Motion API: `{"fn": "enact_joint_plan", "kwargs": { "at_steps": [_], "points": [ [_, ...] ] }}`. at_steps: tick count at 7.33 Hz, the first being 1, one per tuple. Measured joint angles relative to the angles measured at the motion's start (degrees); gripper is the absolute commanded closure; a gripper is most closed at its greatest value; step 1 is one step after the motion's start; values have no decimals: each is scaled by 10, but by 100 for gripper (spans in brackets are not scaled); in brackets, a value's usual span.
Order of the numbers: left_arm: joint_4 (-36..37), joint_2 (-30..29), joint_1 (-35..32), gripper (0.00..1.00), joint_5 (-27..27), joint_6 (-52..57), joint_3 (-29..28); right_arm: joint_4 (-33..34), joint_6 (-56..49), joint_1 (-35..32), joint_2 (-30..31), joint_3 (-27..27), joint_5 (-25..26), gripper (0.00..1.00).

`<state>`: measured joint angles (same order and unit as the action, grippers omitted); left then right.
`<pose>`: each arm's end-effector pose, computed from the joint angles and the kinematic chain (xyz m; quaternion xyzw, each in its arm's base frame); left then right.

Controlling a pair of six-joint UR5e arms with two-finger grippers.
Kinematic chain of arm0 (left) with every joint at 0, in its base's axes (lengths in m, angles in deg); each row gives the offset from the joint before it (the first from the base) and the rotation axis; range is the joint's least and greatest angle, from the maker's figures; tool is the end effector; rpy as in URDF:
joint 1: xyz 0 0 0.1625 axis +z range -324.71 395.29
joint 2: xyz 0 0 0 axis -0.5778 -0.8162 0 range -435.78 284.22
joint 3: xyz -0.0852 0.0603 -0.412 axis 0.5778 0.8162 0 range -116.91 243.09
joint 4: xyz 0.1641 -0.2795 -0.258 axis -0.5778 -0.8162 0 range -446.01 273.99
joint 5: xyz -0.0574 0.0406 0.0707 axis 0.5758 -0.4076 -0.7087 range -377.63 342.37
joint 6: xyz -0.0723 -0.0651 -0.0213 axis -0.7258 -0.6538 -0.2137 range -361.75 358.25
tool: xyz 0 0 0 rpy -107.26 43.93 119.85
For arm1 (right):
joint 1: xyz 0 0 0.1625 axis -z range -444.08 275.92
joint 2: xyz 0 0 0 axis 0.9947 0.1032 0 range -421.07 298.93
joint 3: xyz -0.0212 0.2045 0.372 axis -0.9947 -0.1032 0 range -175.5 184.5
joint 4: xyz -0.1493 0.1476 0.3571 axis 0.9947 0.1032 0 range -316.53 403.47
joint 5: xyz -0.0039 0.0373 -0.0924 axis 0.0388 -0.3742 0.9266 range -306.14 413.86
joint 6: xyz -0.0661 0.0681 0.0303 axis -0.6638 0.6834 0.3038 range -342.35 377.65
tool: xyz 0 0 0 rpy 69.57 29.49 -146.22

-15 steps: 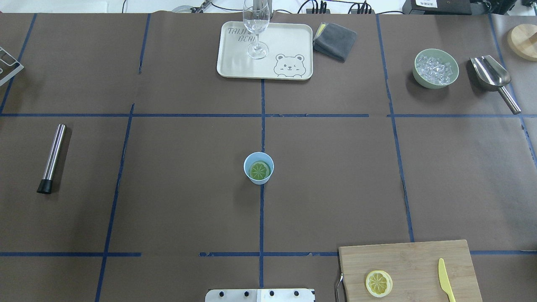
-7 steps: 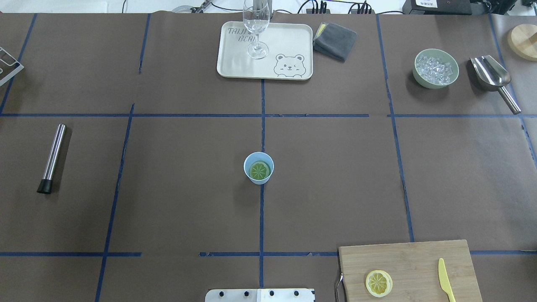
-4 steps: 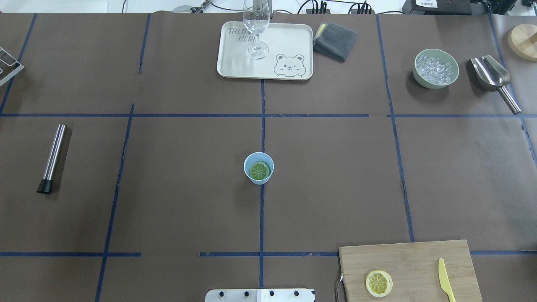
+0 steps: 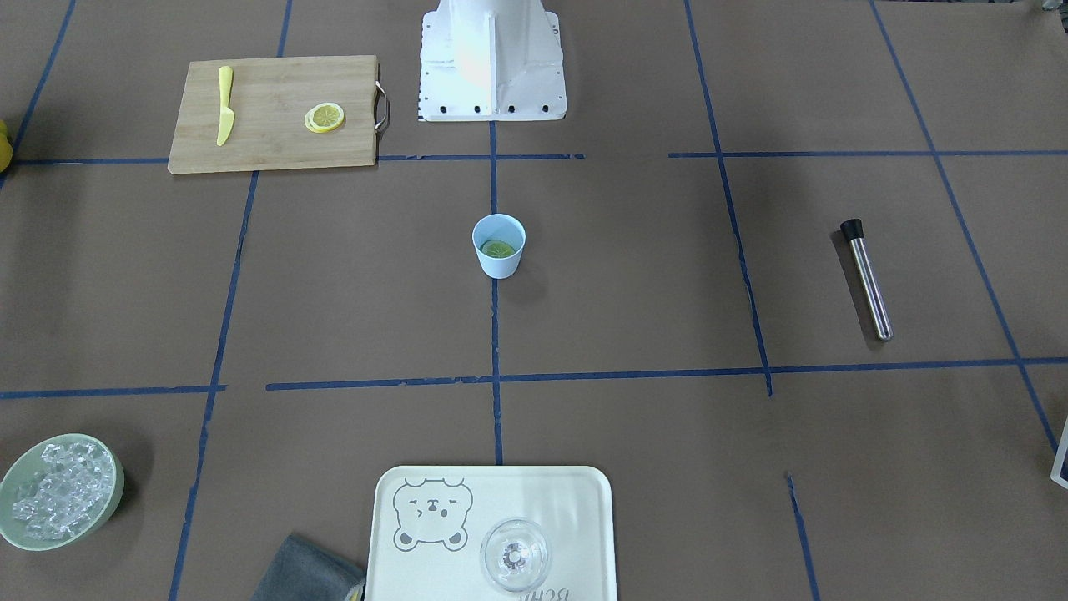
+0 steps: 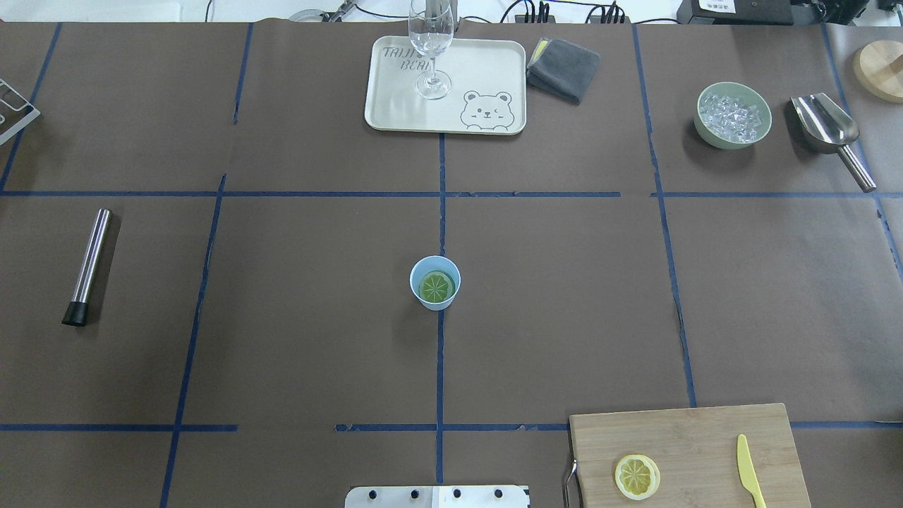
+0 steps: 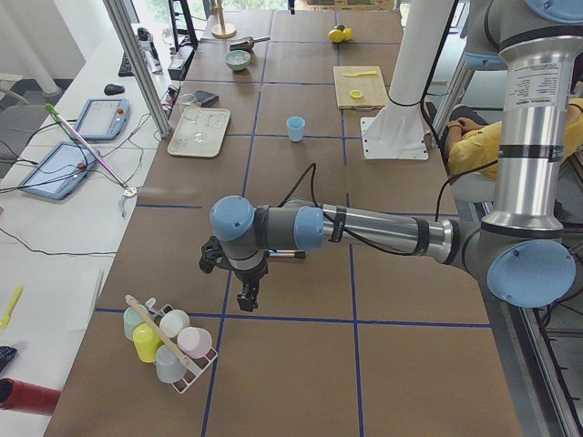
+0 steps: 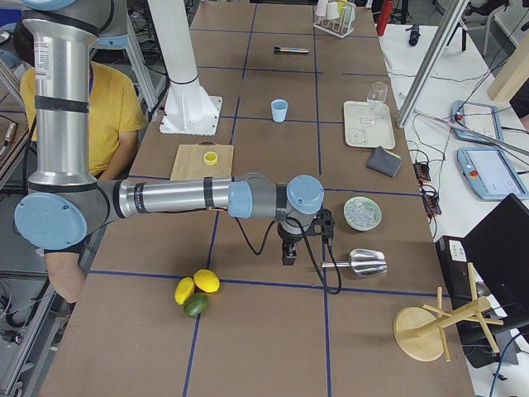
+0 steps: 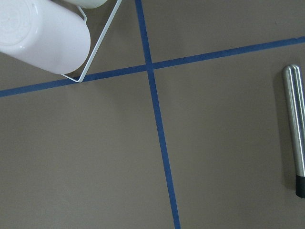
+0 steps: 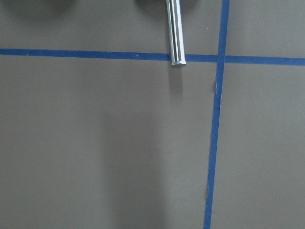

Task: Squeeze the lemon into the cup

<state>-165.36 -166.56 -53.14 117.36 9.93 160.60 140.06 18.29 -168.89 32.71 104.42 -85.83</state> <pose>-0.0495 -0.4922 0.6053 0.0149 0.3827 0.0988 0.9185 0.0154 -0.4644 0.6098 -0.0250 -0.4194 -0.0343 0.9068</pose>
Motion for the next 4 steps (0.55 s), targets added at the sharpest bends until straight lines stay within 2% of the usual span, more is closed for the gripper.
{"fn": "enact_joint_plan", "kwargs": {
  "at_steps": [4],
  "points": [
    [0,-3,-1,0,-1,2,-7,-1,-2,0,0,-2,32,0]
  ]
}}
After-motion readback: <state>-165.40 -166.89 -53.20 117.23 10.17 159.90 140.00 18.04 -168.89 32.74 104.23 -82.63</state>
